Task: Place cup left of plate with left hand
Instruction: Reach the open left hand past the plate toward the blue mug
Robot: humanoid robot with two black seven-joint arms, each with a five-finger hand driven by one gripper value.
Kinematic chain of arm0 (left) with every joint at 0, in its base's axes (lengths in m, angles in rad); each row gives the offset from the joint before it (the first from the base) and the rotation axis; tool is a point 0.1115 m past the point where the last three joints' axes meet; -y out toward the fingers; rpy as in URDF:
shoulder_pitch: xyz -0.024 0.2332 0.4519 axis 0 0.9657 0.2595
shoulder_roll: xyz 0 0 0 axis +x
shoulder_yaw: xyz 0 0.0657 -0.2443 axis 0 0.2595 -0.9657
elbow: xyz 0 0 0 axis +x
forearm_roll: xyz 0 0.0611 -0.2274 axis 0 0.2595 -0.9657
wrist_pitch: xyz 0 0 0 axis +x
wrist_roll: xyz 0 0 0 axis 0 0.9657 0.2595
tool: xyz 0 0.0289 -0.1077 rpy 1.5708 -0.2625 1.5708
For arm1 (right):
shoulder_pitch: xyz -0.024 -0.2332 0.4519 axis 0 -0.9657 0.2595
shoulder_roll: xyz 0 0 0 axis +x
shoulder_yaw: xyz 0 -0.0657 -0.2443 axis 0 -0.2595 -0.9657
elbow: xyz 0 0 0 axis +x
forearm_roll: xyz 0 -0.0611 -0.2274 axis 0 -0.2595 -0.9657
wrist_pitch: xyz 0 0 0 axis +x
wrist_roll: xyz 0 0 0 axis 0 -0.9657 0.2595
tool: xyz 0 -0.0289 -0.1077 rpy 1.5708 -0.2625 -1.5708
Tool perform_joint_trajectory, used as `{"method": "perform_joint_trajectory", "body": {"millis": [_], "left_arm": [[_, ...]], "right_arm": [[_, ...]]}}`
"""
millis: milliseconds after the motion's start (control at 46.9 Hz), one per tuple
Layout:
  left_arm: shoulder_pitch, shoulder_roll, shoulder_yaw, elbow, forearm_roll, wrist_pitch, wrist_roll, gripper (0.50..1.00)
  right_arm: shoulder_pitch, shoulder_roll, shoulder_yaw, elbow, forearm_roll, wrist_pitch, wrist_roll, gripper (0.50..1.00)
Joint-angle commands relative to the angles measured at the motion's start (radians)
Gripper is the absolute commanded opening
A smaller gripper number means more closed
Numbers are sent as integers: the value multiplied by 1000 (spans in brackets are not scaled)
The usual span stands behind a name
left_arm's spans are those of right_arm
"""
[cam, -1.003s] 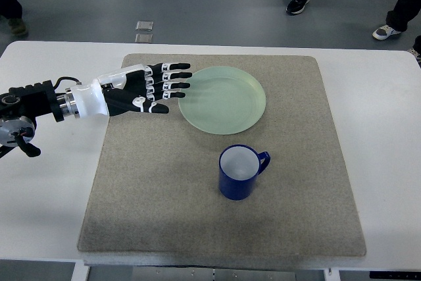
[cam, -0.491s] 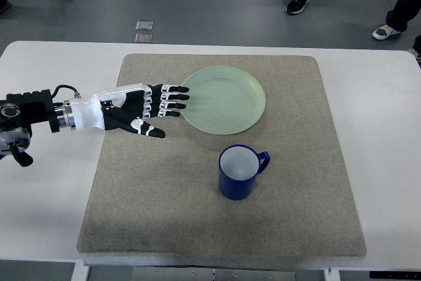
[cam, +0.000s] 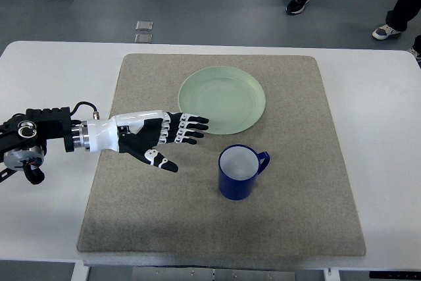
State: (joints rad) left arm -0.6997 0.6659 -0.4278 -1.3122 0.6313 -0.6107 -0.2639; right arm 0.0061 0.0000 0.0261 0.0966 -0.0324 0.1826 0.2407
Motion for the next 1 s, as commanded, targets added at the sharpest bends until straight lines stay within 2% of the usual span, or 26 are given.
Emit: {"method": "perform_joint_trajectory", "body": {"millis": [0, 448, 982], "left_arm": [[0, -12, 1, -1, 13, 0, 0, 999], [2, -101, -3, 14, 82, 0, 0, 999], [2, -189, -9, 97, 113, 0, 2, 999]], "right_arm": [[0, 0, 0, 0, 0, 0, 0, 932], [0, 0, 0, 0, 0, 0, 0, 932], [0, 0, 0, 0, 0, 0, 0, 932]]}}
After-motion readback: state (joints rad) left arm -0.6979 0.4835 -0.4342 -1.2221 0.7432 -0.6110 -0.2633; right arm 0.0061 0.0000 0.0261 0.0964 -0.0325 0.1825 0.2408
